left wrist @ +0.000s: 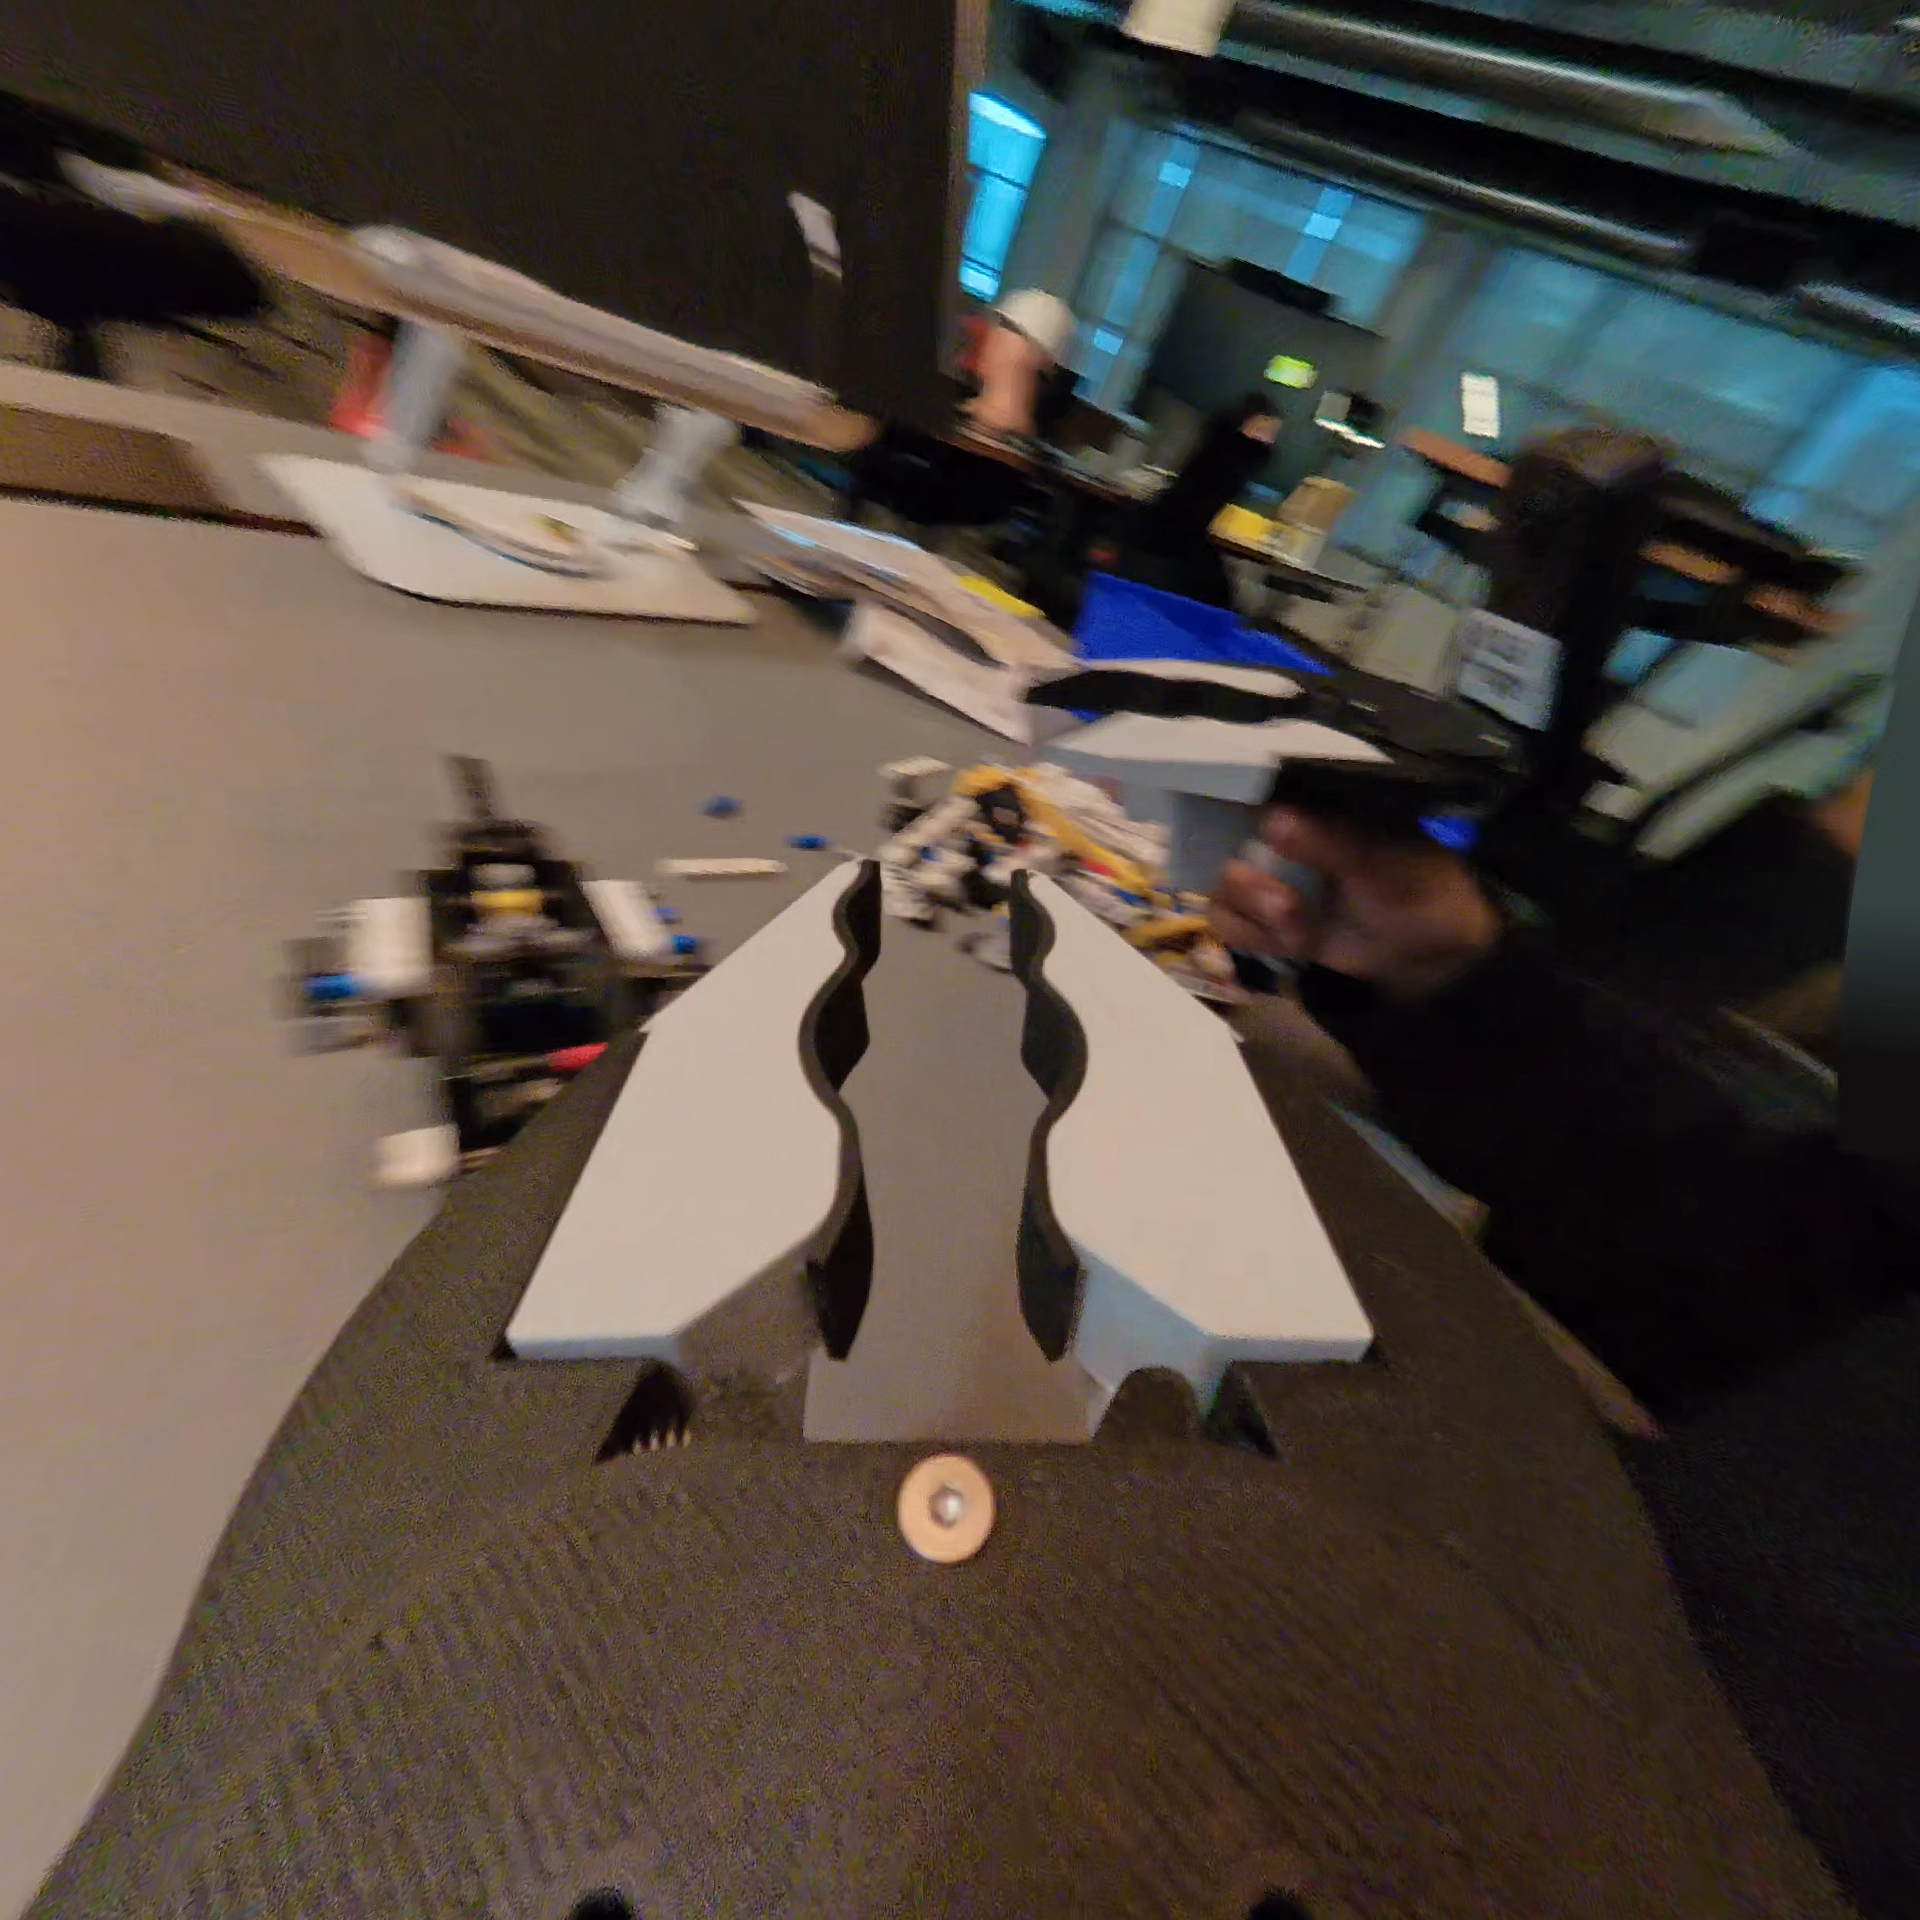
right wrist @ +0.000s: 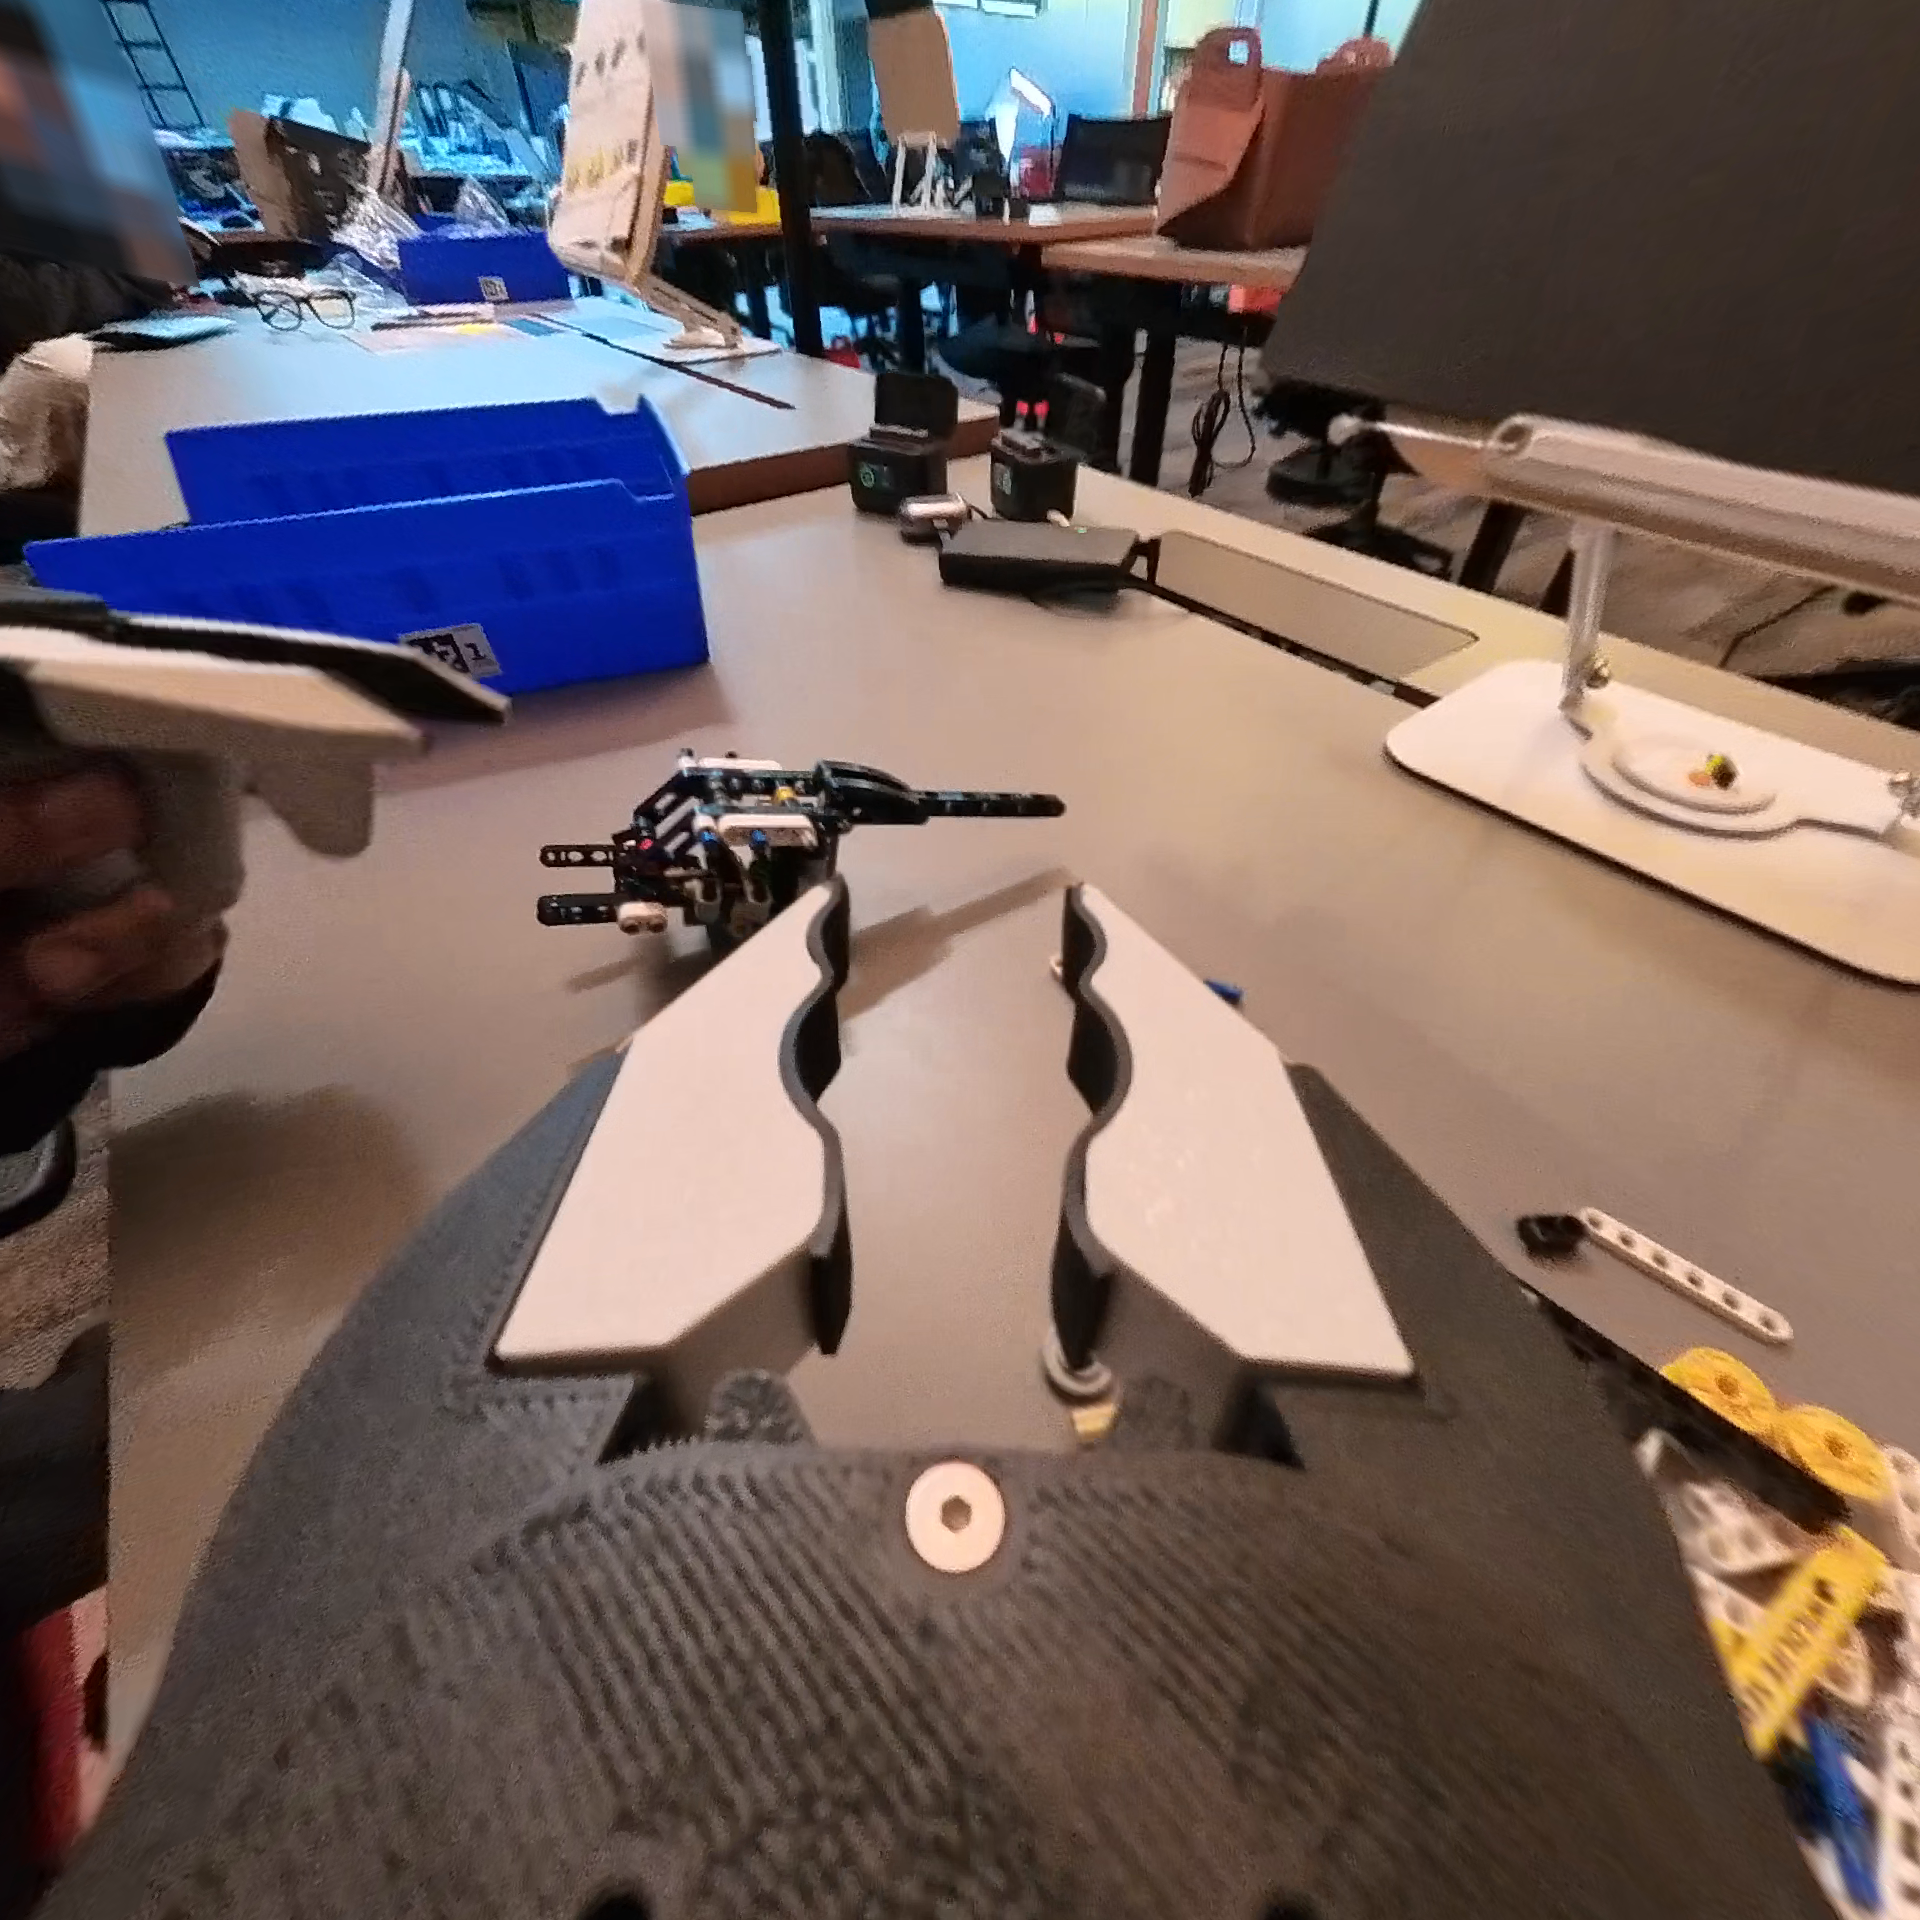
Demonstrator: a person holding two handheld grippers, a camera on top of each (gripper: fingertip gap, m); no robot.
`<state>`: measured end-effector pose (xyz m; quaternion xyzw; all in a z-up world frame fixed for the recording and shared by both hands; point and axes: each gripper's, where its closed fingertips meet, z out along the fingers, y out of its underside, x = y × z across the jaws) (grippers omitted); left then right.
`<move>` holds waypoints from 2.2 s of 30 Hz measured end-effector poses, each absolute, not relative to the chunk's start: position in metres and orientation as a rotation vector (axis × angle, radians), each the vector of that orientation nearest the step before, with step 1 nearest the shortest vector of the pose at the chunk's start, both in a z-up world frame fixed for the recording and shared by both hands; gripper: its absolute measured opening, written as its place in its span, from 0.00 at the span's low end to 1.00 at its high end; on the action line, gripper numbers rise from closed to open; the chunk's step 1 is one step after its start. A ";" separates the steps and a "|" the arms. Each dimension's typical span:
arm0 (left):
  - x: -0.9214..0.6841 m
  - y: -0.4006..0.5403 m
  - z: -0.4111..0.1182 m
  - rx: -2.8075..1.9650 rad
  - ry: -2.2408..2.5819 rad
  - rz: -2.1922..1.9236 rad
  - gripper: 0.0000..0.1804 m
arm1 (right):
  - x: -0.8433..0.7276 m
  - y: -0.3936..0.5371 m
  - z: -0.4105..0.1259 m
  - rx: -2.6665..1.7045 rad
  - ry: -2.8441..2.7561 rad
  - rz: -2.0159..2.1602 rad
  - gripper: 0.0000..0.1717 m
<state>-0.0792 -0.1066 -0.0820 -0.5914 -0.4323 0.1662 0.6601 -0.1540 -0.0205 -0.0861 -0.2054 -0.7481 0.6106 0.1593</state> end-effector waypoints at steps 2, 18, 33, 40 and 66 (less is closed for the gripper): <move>-0.091 -0.144 -0.086 -1.305 -1.090 0.564 0.22 | -0.149 -0.026 -0.085 -0.568 -2.101 1.791 0.21; -0.142 -0.168 -0.154 -1.597 -1.315 0.710 0.41 | -0.133 -0.038 -0.101 -0.597 -2.069 1.975 0.17; -0.124 -0.132 -0.159 -1.714 -1.107 0.426 0.39 | -0.125 -0.050 -0.109 -0.433 -2.061 1.856 0.13; -0.101 -0.103 -0.160 -1.788 -0.935 0.239 0.39 | -0.114 -0.051 -0.113 -0.302 -2.077 1.793 0.13; -0.099 -0.101 -0.161 -1.787 -0.935 0.232 0.39 | -0.107 -0.058 -0.124 -0.066 -2.021 1.547 0.14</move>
